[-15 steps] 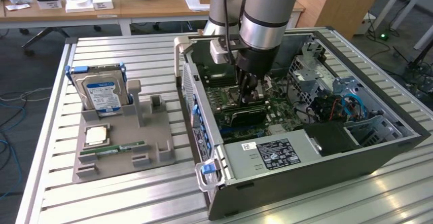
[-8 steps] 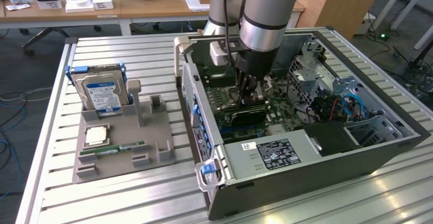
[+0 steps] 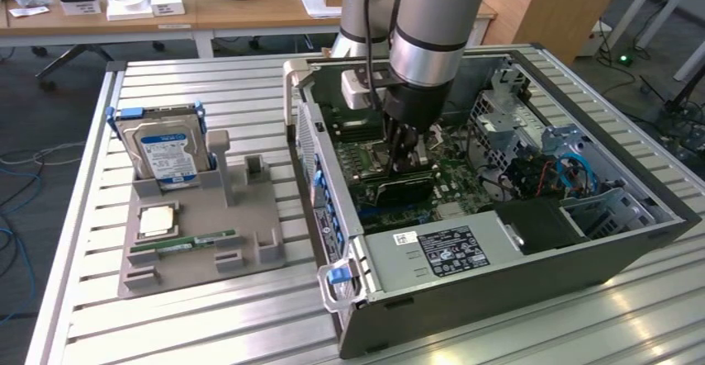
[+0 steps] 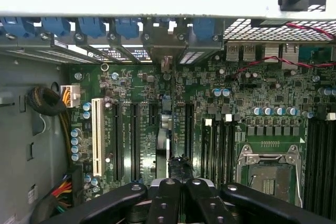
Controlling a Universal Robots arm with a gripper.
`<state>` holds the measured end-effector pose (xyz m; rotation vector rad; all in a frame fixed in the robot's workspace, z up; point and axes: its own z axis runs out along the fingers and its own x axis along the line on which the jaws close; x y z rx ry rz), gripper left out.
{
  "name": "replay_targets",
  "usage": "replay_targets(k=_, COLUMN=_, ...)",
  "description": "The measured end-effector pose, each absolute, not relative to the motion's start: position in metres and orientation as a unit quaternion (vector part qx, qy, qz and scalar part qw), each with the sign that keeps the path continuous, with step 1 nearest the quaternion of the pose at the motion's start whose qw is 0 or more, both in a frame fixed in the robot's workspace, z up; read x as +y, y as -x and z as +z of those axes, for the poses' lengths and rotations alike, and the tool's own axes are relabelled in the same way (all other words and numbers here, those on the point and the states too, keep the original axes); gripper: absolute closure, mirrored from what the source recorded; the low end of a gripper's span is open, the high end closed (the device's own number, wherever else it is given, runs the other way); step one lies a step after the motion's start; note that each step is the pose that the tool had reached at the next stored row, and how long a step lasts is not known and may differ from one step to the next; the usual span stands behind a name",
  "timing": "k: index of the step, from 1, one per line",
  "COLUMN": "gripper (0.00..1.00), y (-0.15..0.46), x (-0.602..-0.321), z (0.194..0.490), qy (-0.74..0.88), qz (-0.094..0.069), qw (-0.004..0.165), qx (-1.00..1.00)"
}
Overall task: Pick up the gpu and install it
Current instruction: 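Press down on the gpu until it lock into place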
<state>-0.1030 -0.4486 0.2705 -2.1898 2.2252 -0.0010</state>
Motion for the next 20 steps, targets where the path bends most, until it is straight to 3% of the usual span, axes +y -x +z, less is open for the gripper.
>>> replay_targets(k=20, gripper=0.89, y=0.1030, x=-0.4509, z=0.2643, qy=0.701, qz=0.000, qw=0.010, qx=0.713)
